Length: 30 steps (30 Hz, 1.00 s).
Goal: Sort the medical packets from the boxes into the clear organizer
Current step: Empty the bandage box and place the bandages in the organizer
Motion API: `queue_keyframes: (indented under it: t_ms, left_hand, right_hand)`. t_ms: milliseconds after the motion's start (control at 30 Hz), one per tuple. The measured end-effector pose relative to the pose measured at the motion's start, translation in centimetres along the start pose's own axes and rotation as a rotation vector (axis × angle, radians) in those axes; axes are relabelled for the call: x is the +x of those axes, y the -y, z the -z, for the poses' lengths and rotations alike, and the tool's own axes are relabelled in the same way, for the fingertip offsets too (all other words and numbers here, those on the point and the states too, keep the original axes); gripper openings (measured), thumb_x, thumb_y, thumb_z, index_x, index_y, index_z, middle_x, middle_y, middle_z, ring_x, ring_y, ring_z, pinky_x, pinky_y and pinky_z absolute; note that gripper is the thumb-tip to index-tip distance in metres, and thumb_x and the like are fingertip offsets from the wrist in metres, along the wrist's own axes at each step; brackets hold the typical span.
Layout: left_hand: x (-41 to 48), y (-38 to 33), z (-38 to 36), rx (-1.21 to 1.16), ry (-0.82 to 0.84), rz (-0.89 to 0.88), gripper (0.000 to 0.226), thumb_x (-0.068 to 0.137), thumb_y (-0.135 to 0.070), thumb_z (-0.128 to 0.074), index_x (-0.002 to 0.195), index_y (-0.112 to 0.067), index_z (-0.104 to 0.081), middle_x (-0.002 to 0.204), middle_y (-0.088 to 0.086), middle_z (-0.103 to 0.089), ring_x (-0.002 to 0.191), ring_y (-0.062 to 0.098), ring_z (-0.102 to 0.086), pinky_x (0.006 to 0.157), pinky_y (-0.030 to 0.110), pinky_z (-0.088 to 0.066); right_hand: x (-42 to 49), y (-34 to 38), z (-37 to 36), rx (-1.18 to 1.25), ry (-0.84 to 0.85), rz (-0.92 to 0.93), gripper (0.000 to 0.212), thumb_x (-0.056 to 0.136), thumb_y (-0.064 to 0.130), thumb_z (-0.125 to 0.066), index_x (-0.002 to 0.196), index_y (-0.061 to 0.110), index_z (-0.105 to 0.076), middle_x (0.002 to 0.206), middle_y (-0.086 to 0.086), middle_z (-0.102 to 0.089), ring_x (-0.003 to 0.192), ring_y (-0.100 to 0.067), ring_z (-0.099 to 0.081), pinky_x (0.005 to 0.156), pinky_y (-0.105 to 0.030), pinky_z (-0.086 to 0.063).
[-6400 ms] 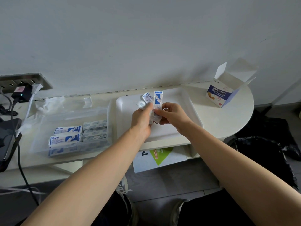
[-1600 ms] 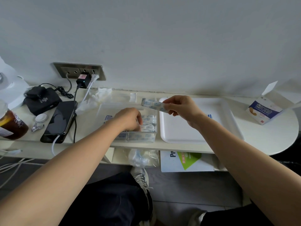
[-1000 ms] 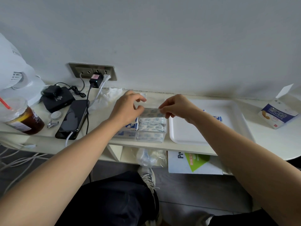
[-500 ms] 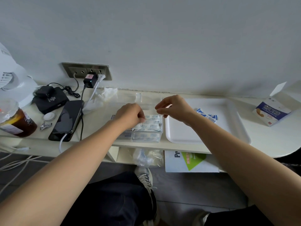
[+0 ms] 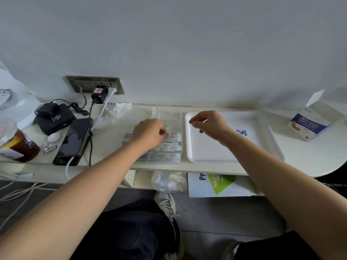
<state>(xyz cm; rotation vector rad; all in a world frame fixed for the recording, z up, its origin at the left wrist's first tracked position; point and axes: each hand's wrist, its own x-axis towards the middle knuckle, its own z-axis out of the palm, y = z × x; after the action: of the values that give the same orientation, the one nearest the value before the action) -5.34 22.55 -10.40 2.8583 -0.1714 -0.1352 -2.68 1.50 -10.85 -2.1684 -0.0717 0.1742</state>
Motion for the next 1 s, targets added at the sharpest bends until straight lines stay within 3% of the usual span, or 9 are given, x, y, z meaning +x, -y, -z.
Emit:
queue_keyframes:
  t_ms: [67, 167, 233, 300, 433, 500, 667, 767, 1000]
  left_hand:
    - [0.4, -1.1, 0.2, -0.095, -0.104, -0.03, 0.017, 0.088, -0.027, -0.058, 0.078, -0.02, -0.07, 0.079, -0.005, -0.069, 0.075, 0.018, -0.062, 0.064, 0.026, -0.046]
    - [1.3, -4.1, 0.0, -0.204, -0.18, -0.115, 0.013, 0.087, -0.023, -0.057, 0.084, -0.022, -0.069, 0.084, -0.009, -0.069, 0.075, 0.012, -0.061, 0.071, 0.025, -0.049]
    - [2.2, -6.7, -0.4, -0.244, -0.163, -0.181, 0.012, 0.085, -0.021, -0.057, 0.085, -0.022, -0.069, 0.085, -0.008, -0.068, 0.077, 0.014, -0.06, 0.075, 0.026, -0.048]
    - [3.0, -9.1, -1.3, -0.253, -0.101, -0.235, 0.012, 0.083, -0.02, -0.058, 0.086, -0.023, -0.069, 0.086, -0.006, -0.067, 0.079, 0.016, -0.061, 0.078, 0.027, -0.048]
    - [4.6, -12.3, -4.1, -0.254, 0.017, -0.253, 0.015, 0.084, -0.018, -0.06, 0.095, -0.02, -0.069, 0.096, 0.002, -0.064, 0.086, 0.018, -0.061, 0.085, 0.031, -0.049]
    - [5.2, -13.1, -5.3, -0.217, 0.065, -0.232, 0.02, 0.086, -0.02, -0.06, 0.105, -0.02, -0.066, 0.106, 0.005, -0.059, 0.091, 0.023, -0.06, 0.087, 0.035, -0.049]
    - [5.8, -14.2, -6.7, -0.144, 0.048, -0.267, 0.045, 0.087, -0.018, -0.058, 0.131, -0.022, -0.048, 0.123, 0.007, -0.042, 0.095, 0.025, -0.056, 0.073, 0.031, -0.043]
    - [5.9, -14.7, -7.1, -0.144, 0.02, -0.271, 0.047, 0.087, -0.019, -0.06, 0.132, -0.023, -0.048, 0.121, 0.008, -0.043, 0.095, 0.029, -0.057, 0.077, 0.035, -0.048]
    - [4.7, -14.5, -8.3, -0.176, -0.012, -0.199, 0.026, 0.085, -0.017, -0.062, 0.111, -0.02, -0.058, 0.106, 0.007, -0.047, 0.086, 0.027, -0.057, 0.075, 0.032, -0.047]
  right_hand:
    - [0.5, -2.4, 1.6, -0.101, -0.093, -0.056, 0.012, 0.086, 0.014, -0.062, 0.093, 0.018, -0.07, 0.087, 0.0, -0.065, 0.071, -0.015, -0.058, 0.06, -0.017, -0.042]
    - [0.8, -6.3, 4.0, -0.351, -0.233, -0.157, 0.028, 0.086, 0.019, -0.063, 0.113, 0.014, -0.064, 0.115, -0.01, -0.059, 0.101, -0.026, -0.057, 0.083, -0.028, -0.043]
    - [0.6, -8.4, 5.3, -0.476, -0.24, -0.224, 0.044, 0.088, 0.024, -0.062, 0.129, 0.013, -0.054, 0.132, -0.014, -0.048, 0.121, -0.032, -0.045, 0.097, -0.036, -0.039]
    - [0.4, -9.7, 5.9, -0.562, -0.182, -0.264, 0.051, 0.089, 0.026, -0.059, 0.136, 0.011, -0.047, 0.137, -0.016, -0.044, 0.126, -0.034, -0.039, 0.101, -0.04, -0.037]
    - [0.1, -10.8, 6.2, -0.577, -0.161, -0.252, 0.042, 0.086, 0.021, -0.061, 0.126, 0.01, -0.056, 0.126, -0.017, -0.047, 0.119, -0.034, -0.042, 0.096, -0.036, -0.04]
    - [0.0, -10.9, 6.5, -0.521, -0.145, -0.253, 0.041, 0.08, 0.016, -0.067, 0.119, 0.01, -0.06, 0.12, -0.016, -0.052, 0.11, -0.034, -0.05, 0.086, -0.033, -0.043]
    - [-0.2, -11.0, 7.2, -0.403, -0.078, -0.154, 0.018, 0.078, 0.014, -0.067, 0.096, 0.011, -0.065, 0.091, -0.007, -0.066, 0.076, -0.023, -0.057, 0.06, -0.027, -0.04]
    - [-0.5, -10.7, 7.4, -0.325, -0.103, -0.04, 0.011, 0.078, 0.01, -0.065, 0.089, 0.014, -0.067, 0.082, -0.003, -0.066, 0.073, -0.021, -0.057, 0.06, -0.026, -0.041]
    - [-1.6, -12.1, 7.1, -0.389, -0.072, 0.029, 0.014, 0.075, 0.013, -0.072, 0.088, 0.016, -0.07, 0.087, -0.004, -0.064, 0.081, -0.022, -0.056, 0.071, -0.034, -0.047]
